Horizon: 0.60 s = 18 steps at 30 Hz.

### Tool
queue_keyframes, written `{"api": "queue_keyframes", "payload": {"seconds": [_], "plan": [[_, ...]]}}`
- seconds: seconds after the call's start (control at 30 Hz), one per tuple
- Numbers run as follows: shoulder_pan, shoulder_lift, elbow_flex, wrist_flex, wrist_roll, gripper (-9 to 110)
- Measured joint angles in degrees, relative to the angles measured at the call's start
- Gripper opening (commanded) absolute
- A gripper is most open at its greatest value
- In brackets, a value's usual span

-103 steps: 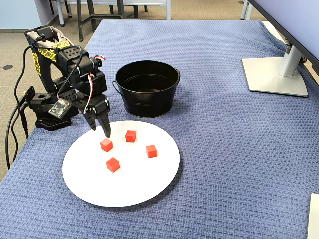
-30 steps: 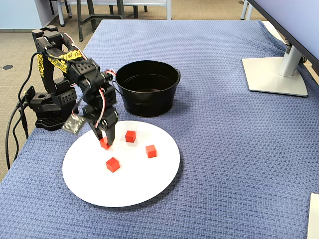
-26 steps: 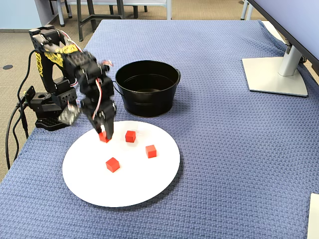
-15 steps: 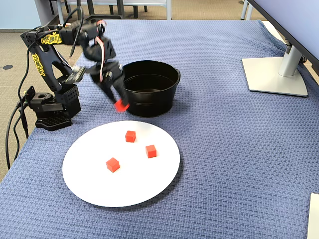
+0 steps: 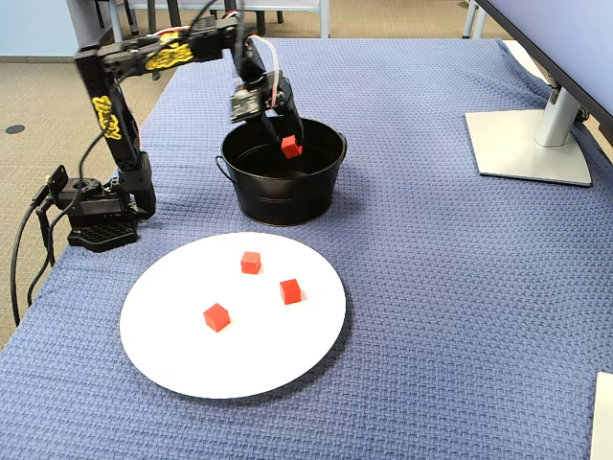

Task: Pick up the red cubes from the white plate and place them in the black recipient

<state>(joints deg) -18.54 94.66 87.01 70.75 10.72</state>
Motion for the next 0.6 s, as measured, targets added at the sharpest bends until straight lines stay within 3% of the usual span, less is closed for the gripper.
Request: {"api": "queue_keyframes", "payload": {"seconds": [0.17, 0.37, 0.6], "plan": [[3.87, 2.20, -1.67, 3.69, -6.50, 32], [22.50, 5.36, -2.81, 8.17, -16.52, 26], [40.87, -6.33, -1.85, 6.59, -32.61, 28]]}}
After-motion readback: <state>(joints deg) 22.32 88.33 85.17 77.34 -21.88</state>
